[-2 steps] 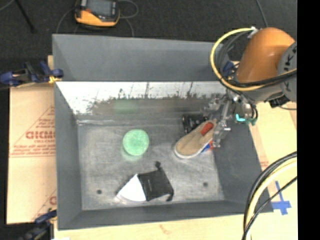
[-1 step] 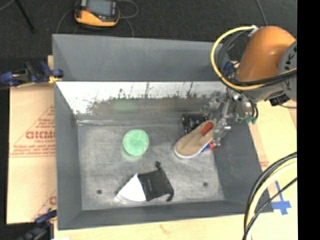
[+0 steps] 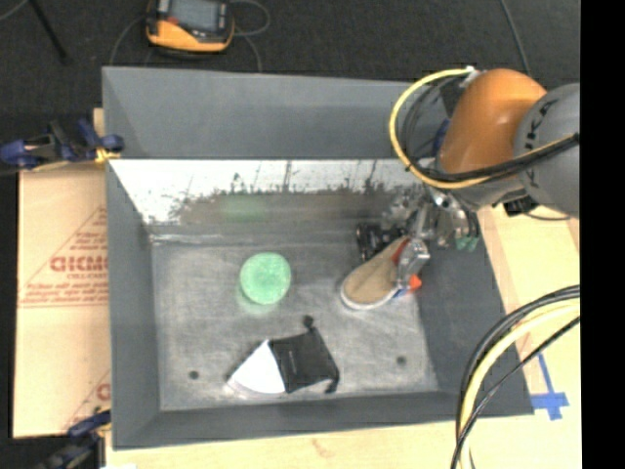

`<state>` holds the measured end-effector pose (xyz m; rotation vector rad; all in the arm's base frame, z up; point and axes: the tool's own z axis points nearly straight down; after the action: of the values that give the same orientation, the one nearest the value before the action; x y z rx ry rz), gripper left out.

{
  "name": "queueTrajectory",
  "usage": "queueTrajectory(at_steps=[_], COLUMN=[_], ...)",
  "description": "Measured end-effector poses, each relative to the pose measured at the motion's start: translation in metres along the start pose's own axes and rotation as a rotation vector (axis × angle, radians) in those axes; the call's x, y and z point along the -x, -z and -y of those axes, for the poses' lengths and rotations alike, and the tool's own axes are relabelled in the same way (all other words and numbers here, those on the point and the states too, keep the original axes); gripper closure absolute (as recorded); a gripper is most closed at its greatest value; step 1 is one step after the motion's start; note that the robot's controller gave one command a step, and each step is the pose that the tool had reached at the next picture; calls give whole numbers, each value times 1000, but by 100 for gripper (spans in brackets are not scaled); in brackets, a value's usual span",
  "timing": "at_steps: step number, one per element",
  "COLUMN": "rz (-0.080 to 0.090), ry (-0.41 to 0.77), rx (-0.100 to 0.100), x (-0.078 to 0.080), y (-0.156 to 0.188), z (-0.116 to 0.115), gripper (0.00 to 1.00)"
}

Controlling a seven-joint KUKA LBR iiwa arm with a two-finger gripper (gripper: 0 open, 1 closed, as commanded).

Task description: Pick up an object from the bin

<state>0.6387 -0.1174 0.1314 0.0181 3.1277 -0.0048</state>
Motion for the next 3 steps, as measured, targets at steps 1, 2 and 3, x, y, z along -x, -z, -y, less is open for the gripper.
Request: queueTrajectory(at_steps=[1,2,3], rz=[0,8,8], ry=[127,234,234], rx=[8,2,1], x=[7,26,26], y=[-31,-40,-40], z=[3,3,3], gripper=[0,100,100])
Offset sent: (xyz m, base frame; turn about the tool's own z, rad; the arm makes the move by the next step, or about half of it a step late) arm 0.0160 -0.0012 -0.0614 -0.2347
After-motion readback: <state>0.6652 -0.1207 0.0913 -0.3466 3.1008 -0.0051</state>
